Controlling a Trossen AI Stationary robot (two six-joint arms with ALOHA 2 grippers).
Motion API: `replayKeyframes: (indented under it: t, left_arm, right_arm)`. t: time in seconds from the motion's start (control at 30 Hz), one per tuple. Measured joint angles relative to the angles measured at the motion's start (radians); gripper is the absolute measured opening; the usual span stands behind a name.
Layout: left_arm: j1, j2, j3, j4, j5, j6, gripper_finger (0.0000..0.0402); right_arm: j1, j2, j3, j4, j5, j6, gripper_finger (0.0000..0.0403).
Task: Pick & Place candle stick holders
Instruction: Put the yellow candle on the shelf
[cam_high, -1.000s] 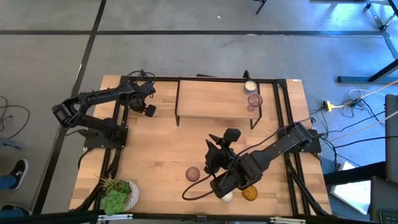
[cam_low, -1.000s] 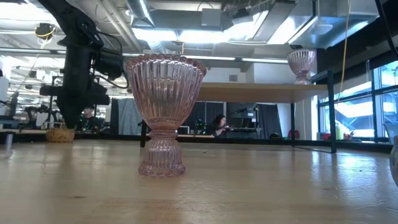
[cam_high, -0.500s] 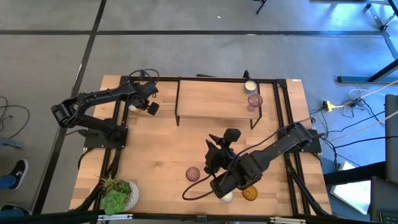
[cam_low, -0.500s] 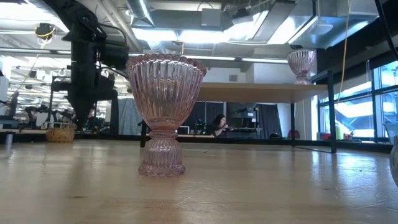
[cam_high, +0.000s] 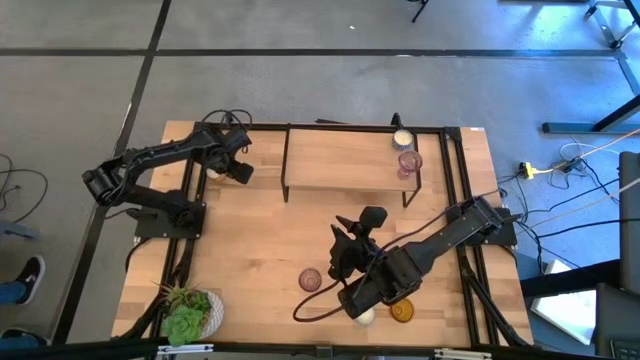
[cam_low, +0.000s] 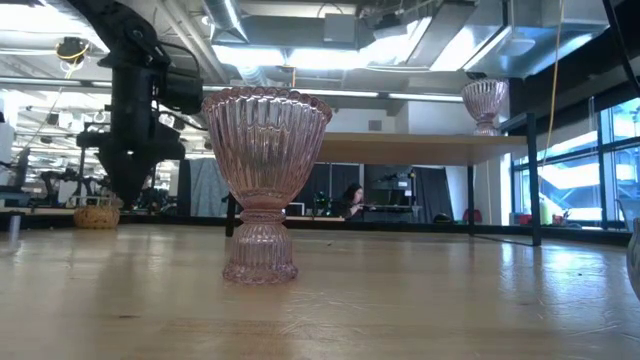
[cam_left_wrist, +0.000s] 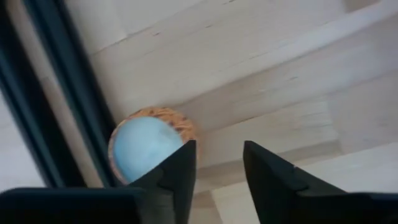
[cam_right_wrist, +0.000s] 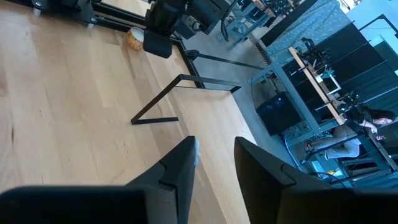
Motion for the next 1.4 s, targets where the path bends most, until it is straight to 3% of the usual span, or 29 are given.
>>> replayKeyframes:
  t: [0.23, 0.53, 1.17, 1.4]
  left_arm:
    - [0.033, 0.000, 0.000, -0.041, 0.011, -0.012, 0.0159]
    - [0.033, 0.001, -0.064, -0.015, 0.040, -0.018, 0.0159]
    - [0.033, 0.001, -0.066, 0.001, 0.046, -0.014, 0.0158]
    - [0.033, 0.000, -0.066, -0.002, 0.057, -0.014, 0.0137]
  right_arm:
    - [0.000, 0.000, 0.000, 0.000, -0.003, 0.000, 0.0115]
    - [0.000, 0.000, 0.000, 0.001, -0.008, 0.000, 0.0115]
    - [0.000, 0.000, 0.000, 0.004, -0.016, 0.000, 0.0115]
    - [0.000, 0.000, 0.000, 0.004, -0.032, 0.000, 0.0115]
